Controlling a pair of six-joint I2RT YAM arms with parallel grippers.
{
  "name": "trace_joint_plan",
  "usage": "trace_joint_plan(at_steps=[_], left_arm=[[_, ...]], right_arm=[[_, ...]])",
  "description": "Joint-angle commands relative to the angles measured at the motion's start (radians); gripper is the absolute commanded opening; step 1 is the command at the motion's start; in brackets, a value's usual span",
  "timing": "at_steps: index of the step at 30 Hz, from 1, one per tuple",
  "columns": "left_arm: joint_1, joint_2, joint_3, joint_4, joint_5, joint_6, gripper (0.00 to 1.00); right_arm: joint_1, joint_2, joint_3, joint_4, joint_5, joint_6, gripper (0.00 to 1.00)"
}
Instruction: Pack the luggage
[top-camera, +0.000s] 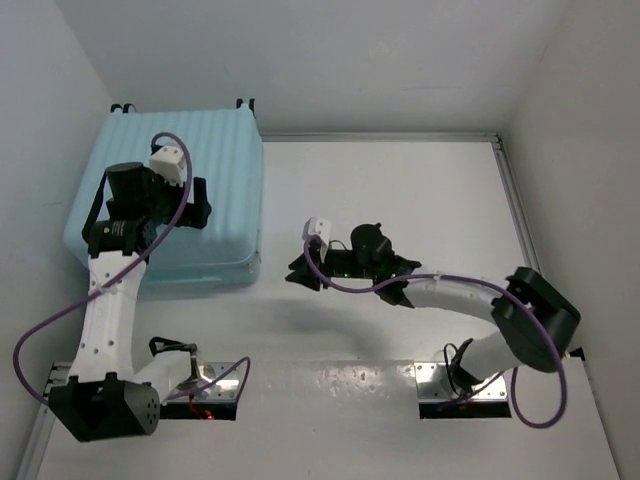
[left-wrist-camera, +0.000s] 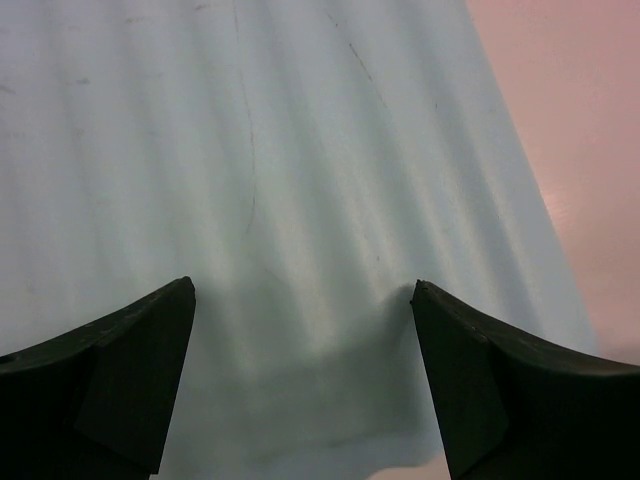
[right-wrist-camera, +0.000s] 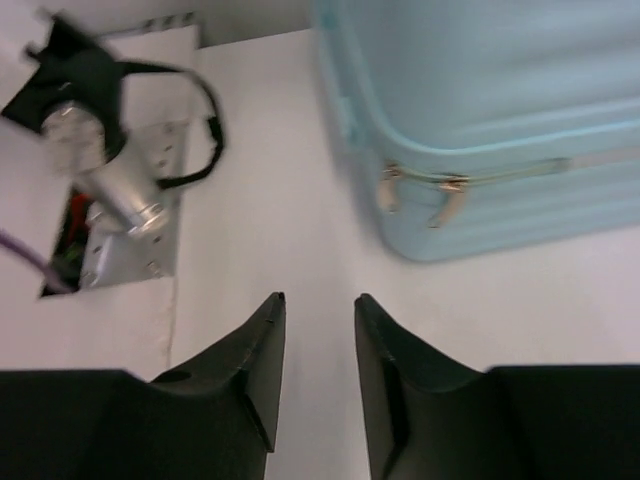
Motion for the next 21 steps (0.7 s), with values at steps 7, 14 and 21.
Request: trace_joint_plan(at_steps=[7,14,21], left_arm=[[-0.013,-0.099,-0.1,0.028,-0.161,-0.226,0.95],[-0.022,-0.189,0.025,0.005,-0.095,-0.07,0.99],[-0.022,-0.059,0.154,-0.02,-0.06,-0.061,0.99]], right_arm=[[0.103,-0.005,0.105,-0.279,0.707,0.247,0.3],[0.019,-0.109,0.171,-0.429,0.692,0.217,0.52],[-0.188,-0.267,0.275,-0.722,0.679,0.065,0.68]])
